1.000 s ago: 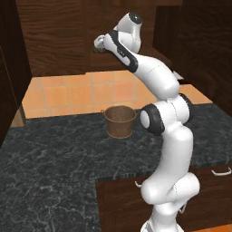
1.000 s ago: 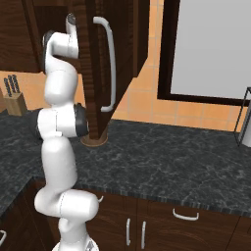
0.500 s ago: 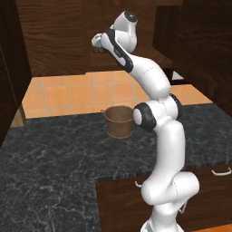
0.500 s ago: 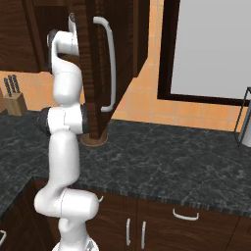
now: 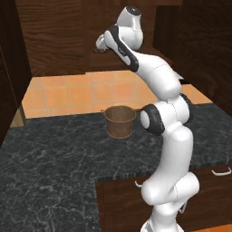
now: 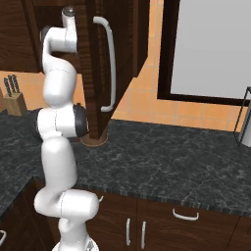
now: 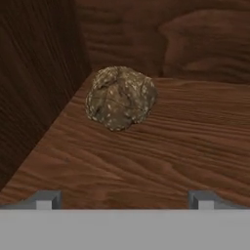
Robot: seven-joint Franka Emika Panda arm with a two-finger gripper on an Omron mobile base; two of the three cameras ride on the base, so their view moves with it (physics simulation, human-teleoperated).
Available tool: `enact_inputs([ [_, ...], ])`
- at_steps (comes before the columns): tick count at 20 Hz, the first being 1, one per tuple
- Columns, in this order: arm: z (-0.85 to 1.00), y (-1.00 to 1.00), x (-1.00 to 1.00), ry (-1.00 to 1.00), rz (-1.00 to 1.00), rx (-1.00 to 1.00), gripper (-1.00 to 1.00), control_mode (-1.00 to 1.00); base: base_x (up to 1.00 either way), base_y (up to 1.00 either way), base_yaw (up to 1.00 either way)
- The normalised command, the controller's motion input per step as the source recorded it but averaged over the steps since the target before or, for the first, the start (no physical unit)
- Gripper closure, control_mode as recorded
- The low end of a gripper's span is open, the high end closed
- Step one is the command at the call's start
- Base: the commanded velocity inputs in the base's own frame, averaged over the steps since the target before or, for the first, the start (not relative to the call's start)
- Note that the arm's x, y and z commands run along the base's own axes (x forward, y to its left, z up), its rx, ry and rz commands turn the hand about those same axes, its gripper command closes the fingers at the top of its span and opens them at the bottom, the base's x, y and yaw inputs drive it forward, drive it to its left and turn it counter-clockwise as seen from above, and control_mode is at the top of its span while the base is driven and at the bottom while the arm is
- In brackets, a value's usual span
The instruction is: Open the cabinet, pick up the bread from the cabinet and place it in the basket. Then move the basket to the dining counter.
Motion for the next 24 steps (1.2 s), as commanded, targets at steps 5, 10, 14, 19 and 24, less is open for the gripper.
enact_inputs([
  [5,-0.66,0.00,-0.81,-0.43,-0.10,0.05,-1.00,-1.00,0.00,0.00,0.00],
  [10,-0.22,0.00,-0.50,-0.50,-0.09,0.27,-1.00,-1.00,0.00,0.00,0.00],
  [14,0.88,0.00,-0.75,-0.01,-0.18,0.05,-1.00,-1.00,0.00,0.00,0.00],
  [19,0.50,0.00,-0.52,0.01,-0.16,0.00,-1.00,-1.00,0.00,0.00,0.00],
  [24,0.21,0.00,-0.47,0.00,-0.03,0.00,-1.00,-1.00,0.00,0.00,0.00],
])
